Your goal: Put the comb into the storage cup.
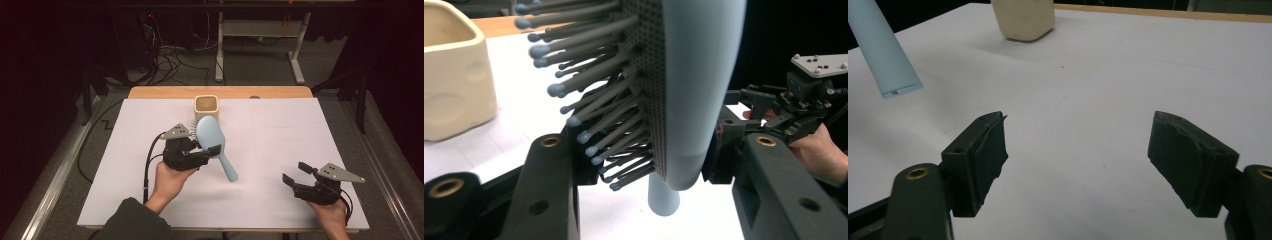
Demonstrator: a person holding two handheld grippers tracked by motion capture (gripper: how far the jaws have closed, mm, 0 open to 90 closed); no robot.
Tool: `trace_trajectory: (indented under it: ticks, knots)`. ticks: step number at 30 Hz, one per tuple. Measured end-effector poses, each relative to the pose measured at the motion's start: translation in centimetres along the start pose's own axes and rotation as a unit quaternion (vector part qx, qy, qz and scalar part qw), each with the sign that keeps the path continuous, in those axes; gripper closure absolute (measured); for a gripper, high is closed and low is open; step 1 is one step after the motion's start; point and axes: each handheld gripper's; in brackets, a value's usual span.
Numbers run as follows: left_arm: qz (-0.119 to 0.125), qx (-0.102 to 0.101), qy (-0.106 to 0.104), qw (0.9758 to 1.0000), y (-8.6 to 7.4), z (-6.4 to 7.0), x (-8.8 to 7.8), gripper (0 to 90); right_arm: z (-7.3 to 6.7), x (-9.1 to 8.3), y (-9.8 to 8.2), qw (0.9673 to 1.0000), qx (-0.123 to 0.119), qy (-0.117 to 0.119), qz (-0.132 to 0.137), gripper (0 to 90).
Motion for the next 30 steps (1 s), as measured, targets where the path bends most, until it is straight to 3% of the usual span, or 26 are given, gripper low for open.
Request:
trace_trajectory:
  ticks: [10, 26, 30]
  knots:
    - [0.011, 0.005, 0.009, 0.9999, 1.0, -0.1, -0.8, 53.3, 0.1, -0.6, -1.1, 0.9999, -0.001, -0.013, -0.003, 24.6]
    - [0.022, 0.002, 0.036, 0.9991, 3.1, -1.5, -1.5, 53.3, -0.1, -0.9, -1.3, 0.9998, 0.001, -0.021, 0.002, 24.3]
    - [0.024, -0.003, 0.034, 0.9991, 3.4, -1.7, -1.3, 53.3, -0.1, -1.0, -1.2, 0.9997, 0.007, -0.020, 0.006, 23.9]
Point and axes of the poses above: each handheld gripper's, and its own axes: x roughly forward along the jaws, y roughly out of its top, z roughly to its right, and after that the axes turned 7 degrees about -x, right-handed
